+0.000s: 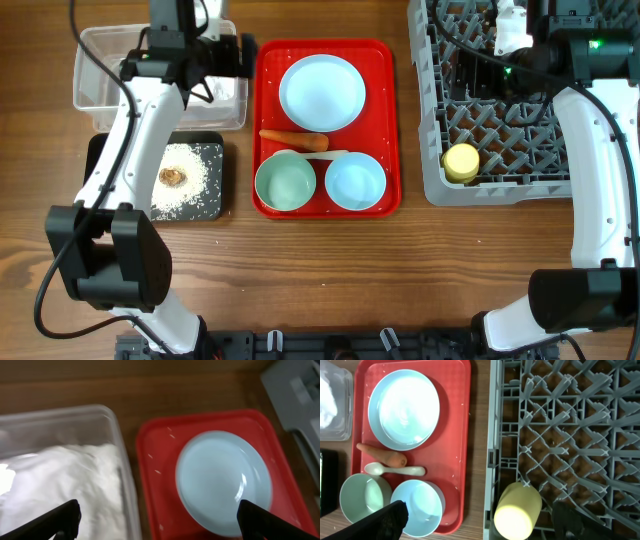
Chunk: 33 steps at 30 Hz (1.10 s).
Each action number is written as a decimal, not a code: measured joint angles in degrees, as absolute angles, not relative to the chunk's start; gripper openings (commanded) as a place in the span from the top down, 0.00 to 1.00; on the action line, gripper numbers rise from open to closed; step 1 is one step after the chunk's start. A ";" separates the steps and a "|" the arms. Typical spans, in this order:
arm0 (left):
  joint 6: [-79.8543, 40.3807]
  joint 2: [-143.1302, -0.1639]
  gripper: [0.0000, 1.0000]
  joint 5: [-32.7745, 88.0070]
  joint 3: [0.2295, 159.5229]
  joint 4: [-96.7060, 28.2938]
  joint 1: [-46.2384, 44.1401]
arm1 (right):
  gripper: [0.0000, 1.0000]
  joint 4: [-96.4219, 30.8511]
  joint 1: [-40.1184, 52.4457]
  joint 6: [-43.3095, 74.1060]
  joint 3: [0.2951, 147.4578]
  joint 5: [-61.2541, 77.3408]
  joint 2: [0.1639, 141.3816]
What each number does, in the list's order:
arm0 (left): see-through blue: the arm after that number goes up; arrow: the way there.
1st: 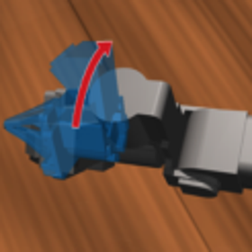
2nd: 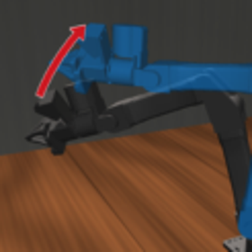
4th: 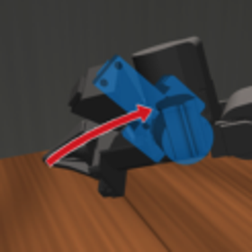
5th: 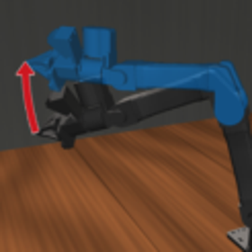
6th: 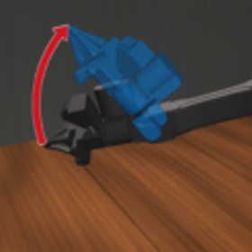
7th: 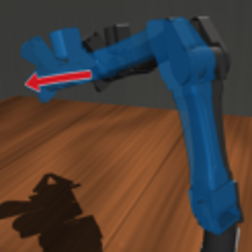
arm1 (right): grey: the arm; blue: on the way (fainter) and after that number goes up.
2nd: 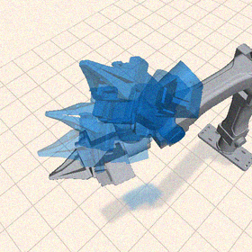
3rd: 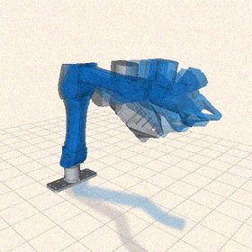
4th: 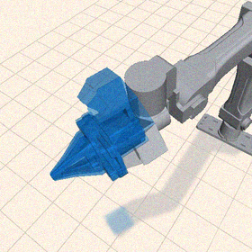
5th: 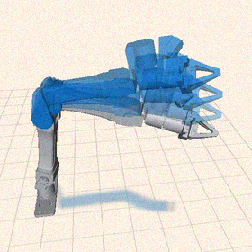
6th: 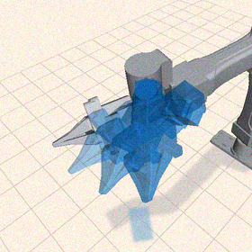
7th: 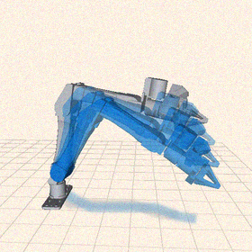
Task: Sort waste into correct bins and load items into the dishwasher rack
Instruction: 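Grasp the light blue plate with the right gripper and lift it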
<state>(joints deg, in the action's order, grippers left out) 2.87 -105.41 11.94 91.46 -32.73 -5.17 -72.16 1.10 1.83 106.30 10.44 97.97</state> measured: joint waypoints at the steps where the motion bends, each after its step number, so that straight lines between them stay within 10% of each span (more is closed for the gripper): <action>1: 2.96 -105.41 0.05 13.61 91.46 -34.44 -5.74 | 0.05 -72.01 1.10 1.83 106.30 10.44 97.97; 9: 1.54 -103.39 0.12 17.93 91.37 -43.53 -9.82 | 0.08 -55.79 4.25 8.29 105.80 15.25 99.44; 16: -4.23 -85.17 0.00 13.06 91.39 -41.67 -9.15 | 0.16 -40.45 16.62 19.42 105.75 12.27 113.10; 26: -4.91 -84.20 0.00 9.65 91.46 -47.05 -9.15 | 0.31 -42.41 17.32 33.85 105.36 10.66 130.26; 33: -4.93 -84.20 0.00 9.41 91.46 -47.59 -9.15 | 0.78 -42.19 17.15 36.99 105.73 13.78 134.28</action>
